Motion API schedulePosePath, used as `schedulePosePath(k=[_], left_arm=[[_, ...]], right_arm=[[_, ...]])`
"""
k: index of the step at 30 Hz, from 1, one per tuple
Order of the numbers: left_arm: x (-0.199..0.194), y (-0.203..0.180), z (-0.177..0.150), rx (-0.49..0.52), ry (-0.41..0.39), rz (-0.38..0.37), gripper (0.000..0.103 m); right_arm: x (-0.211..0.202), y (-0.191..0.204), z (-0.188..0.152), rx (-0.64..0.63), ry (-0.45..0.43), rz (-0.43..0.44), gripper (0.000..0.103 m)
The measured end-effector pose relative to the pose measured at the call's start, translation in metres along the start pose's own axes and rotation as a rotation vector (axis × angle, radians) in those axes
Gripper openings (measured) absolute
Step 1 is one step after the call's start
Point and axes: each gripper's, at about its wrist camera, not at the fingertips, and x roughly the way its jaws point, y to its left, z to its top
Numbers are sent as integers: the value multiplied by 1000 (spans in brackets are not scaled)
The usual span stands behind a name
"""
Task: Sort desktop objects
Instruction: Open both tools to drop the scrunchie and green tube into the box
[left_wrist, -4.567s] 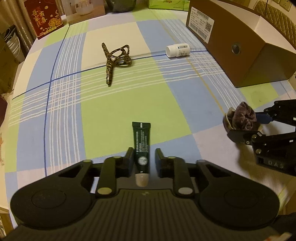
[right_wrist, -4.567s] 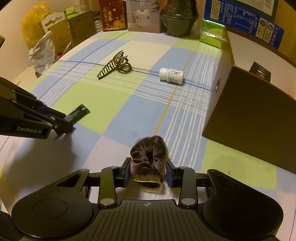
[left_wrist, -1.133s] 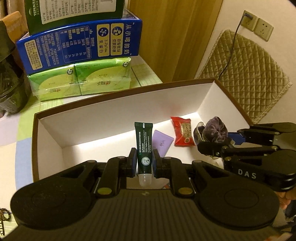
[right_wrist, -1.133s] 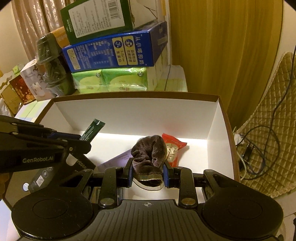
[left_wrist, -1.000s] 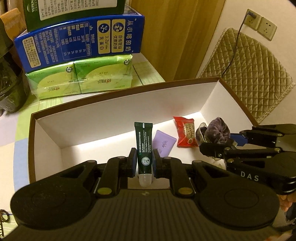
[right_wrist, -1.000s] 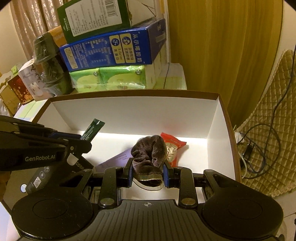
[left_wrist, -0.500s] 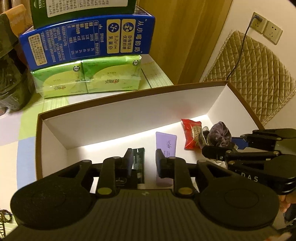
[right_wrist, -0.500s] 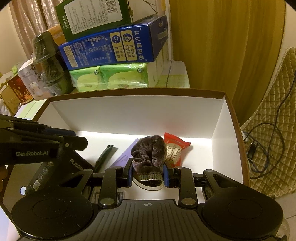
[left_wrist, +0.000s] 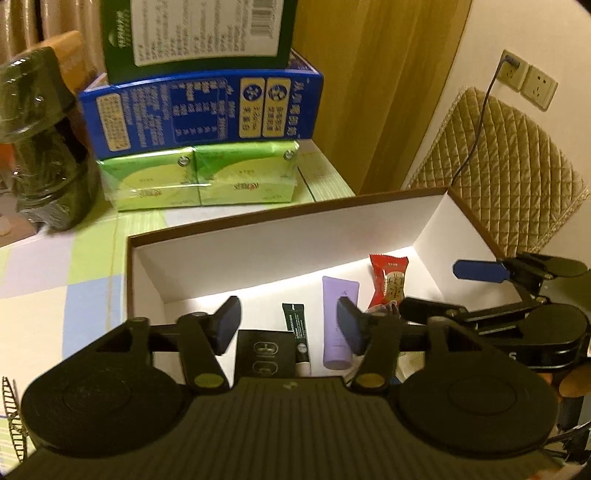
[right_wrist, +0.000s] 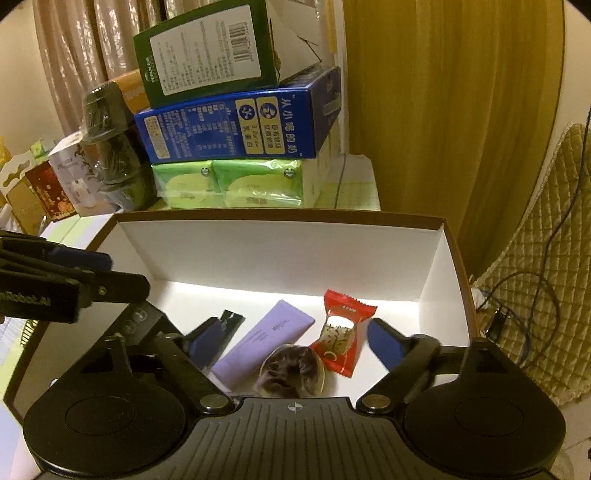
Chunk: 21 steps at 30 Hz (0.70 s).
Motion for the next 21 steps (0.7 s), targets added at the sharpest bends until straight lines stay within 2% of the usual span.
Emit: schedulePosePath(k=[4, 6, 11, 21], left_arm=[[-16, 2, -3, 3, -25, 12, 65], [-23, 2, -5, 3, -33, 18, 77], [-41, -1, -11, 14, -57, 54, 93], [-73, 1, -28, 14, -92, 80, 98]], right_arm=[[-11, 3, -3, 18, -12, 5, 97], [-17, 5, -4, 22, -17, 6, 101], [-30, 12, -5, 29, -35, -22, 101], [-61, 22, -13, 49, -83, -34, 101]])
